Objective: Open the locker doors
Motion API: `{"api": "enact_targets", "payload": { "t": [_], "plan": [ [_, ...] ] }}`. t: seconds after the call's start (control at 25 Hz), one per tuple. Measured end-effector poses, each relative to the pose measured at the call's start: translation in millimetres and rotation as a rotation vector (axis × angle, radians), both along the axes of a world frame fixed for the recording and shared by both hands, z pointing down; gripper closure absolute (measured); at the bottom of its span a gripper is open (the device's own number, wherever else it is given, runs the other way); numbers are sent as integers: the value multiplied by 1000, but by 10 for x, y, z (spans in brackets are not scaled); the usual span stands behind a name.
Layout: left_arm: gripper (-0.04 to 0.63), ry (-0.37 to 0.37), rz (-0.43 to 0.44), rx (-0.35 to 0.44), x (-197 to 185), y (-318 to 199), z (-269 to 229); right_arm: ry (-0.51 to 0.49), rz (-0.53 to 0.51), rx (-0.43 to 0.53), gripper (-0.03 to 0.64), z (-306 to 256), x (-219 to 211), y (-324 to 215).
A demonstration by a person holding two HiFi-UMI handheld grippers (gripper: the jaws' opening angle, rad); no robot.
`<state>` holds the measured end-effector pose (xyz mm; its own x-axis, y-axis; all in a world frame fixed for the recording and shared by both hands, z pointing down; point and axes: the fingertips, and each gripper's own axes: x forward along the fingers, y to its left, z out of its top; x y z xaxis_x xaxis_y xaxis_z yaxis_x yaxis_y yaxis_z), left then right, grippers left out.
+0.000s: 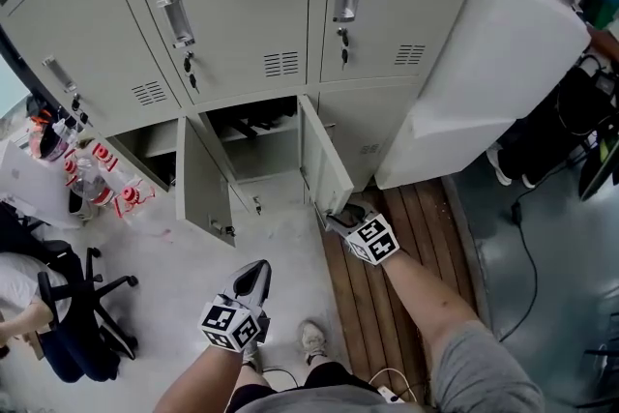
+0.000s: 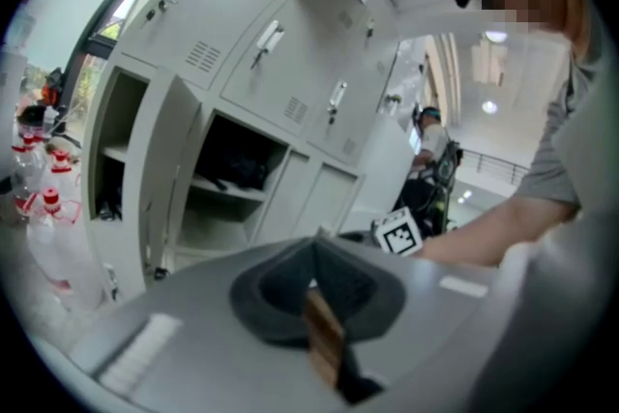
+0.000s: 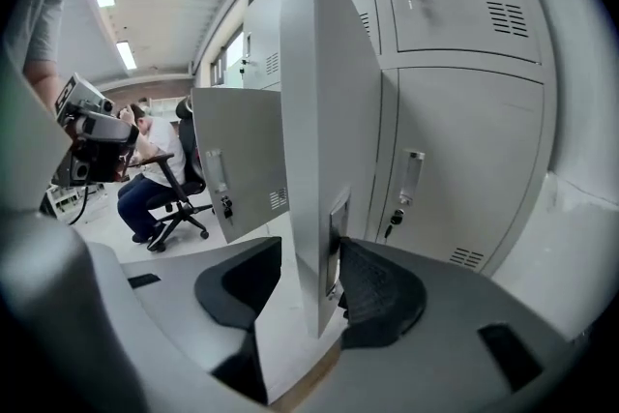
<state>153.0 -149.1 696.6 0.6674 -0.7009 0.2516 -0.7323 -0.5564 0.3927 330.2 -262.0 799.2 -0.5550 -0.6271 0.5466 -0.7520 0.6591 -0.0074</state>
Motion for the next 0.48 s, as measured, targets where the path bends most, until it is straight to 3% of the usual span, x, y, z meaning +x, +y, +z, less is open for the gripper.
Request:
{"api": "enact_targets", "payload": {
  "t": [0.2, 0.28, 0.48],
  "plan": [
    [592, -15, 3, -1, -78, 57, -41, 4, 141, -60, 423, 147, 196, 269],
    [592, -19, -1, -1, -153, 54, -38, -41, 200, -114, 423, 227, 147, 549],
    [592, -18, -8, -20, -409, 82, -35, -222, 150, -222, 442, 151, -777, 1581]
  ]
}}
